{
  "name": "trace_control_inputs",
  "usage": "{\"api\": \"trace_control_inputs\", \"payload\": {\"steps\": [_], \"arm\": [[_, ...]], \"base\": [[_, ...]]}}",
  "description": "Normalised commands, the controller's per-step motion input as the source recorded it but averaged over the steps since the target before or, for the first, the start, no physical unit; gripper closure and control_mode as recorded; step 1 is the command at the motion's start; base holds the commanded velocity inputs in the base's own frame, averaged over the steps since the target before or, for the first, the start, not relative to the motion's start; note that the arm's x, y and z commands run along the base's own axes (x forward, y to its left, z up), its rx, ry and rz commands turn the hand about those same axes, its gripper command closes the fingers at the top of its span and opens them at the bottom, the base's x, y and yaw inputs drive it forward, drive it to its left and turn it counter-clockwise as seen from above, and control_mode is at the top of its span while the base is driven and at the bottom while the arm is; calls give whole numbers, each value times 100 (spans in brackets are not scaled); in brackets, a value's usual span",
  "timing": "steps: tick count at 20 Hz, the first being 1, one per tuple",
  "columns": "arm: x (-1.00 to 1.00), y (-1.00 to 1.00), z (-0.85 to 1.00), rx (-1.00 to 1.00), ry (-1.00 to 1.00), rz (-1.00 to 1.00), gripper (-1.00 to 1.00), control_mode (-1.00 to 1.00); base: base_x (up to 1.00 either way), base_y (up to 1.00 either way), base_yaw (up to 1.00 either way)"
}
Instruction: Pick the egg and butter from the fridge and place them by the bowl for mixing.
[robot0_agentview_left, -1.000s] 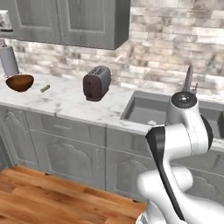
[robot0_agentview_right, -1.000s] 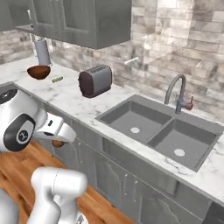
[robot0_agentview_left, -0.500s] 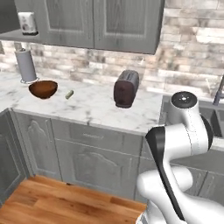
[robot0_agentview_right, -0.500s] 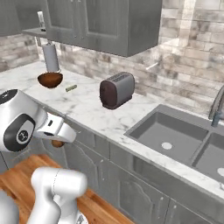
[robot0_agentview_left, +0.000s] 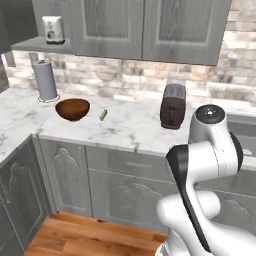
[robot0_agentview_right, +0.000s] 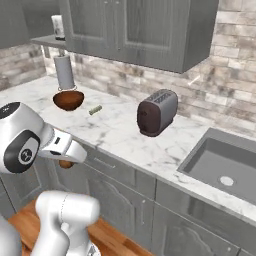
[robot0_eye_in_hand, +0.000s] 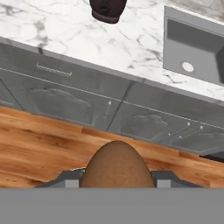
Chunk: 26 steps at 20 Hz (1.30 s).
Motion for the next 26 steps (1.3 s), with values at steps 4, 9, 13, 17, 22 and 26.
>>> {"api": "trace_control_inputs", "payload": {"steps": [4, 9, 13, 17, 22, 26], "arm": [[0, 0, 0, 0, 0, 0, 100, 100], [0, 0, 0, 0, 0, 0, 100, 100], [0, 0, 0, 0, 0, 0, 100, 100], [0, 0, 0, 0, 0, 0, 100, 100], [0, 0, 0, 0, 0, 0, 100, 100], [0, 0, 0, 0, 0, 0, 100, 100]], "base": [[41, 61, -22], [40, 57, -30], [39, 49, -42], [30, 49, -46], [25, 75, -20], [47, 60, 10]]}}
